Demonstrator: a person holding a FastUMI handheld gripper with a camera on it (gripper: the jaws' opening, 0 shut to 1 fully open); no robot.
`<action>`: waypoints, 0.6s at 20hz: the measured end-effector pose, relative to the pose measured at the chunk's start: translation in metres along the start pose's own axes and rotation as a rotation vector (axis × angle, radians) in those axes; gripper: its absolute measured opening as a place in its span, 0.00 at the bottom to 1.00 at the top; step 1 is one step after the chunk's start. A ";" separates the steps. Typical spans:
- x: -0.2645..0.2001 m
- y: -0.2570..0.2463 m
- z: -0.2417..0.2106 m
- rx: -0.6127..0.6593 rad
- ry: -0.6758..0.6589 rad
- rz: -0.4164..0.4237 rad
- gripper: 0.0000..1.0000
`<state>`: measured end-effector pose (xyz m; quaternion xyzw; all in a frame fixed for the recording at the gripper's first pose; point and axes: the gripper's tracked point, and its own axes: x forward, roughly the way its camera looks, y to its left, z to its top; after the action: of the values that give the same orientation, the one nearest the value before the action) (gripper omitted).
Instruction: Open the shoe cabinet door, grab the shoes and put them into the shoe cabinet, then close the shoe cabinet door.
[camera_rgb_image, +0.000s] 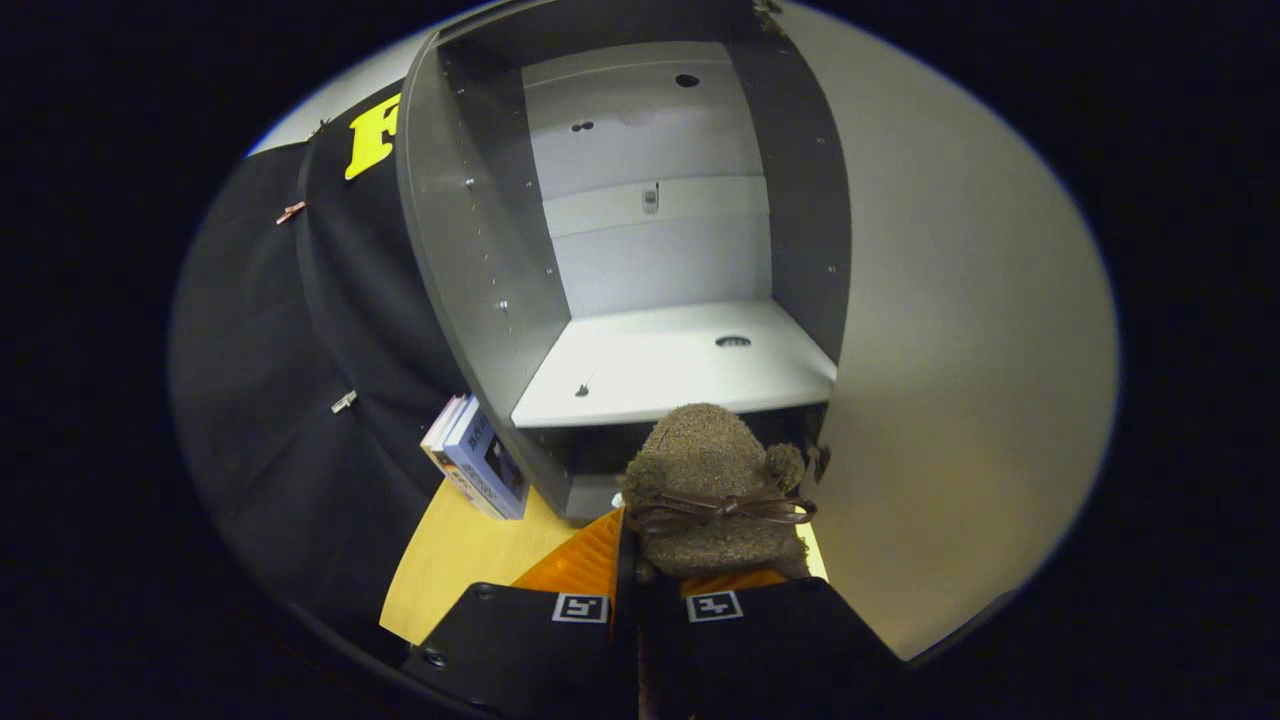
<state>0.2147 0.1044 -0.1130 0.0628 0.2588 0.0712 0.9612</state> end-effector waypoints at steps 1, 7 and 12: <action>0.008 0.001 0.014 -0.005 -0.002 -0.010 0.14; 0.093 0.008 0.073 0.016 0.015 -0.032 0.14; 0.163 0.019 0.106 -0.035 -0.027 -0.055 0.14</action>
<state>0.4056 0.1417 -0.0990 0.0398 0.2461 0.0487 0.9672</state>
